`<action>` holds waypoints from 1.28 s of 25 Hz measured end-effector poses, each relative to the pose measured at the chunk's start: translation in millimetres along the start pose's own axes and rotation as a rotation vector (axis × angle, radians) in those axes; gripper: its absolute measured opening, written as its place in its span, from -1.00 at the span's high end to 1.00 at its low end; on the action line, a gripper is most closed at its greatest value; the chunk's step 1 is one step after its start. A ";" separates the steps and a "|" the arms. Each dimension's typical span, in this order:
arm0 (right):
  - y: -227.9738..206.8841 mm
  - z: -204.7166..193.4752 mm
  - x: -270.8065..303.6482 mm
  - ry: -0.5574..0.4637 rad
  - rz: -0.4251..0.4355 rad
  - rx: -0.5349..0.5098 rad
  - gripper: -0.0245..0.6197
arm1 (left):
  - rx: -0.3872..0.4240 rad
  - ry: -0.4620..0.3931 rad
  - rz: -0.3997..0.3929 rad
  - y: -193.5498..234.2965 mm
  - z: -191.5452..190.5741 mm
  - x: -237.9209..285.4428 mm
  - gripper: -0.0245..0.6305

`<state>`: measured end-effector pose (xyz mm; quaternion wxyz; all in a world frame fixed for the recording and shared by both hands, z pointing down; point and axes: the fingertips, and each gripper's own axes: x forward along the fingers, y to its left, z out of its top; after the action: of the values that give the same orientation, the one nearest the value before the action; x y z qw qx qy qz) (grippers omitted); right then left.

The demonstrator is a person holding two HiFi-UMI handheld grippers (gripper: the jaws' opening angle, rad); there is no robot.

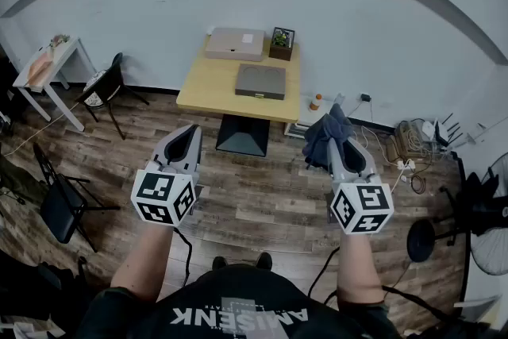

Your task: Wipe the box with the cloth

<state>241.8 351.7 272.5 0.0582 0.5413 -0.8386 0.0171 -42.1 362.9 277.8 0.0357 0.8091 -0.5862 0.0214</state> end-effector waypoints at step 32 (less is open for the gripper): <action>70.2 -8.8 15.4 0.001 -0.022 0.038 0.70 | -0.003 0.003 -0.059 55.5 -19.4 -24.6 0.92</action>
<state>172.3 367.6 285.5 0.0484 0.5515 -0.8321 0.0327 -102.4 370.6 297.1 0.0383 0.8260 -0.5619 0.0209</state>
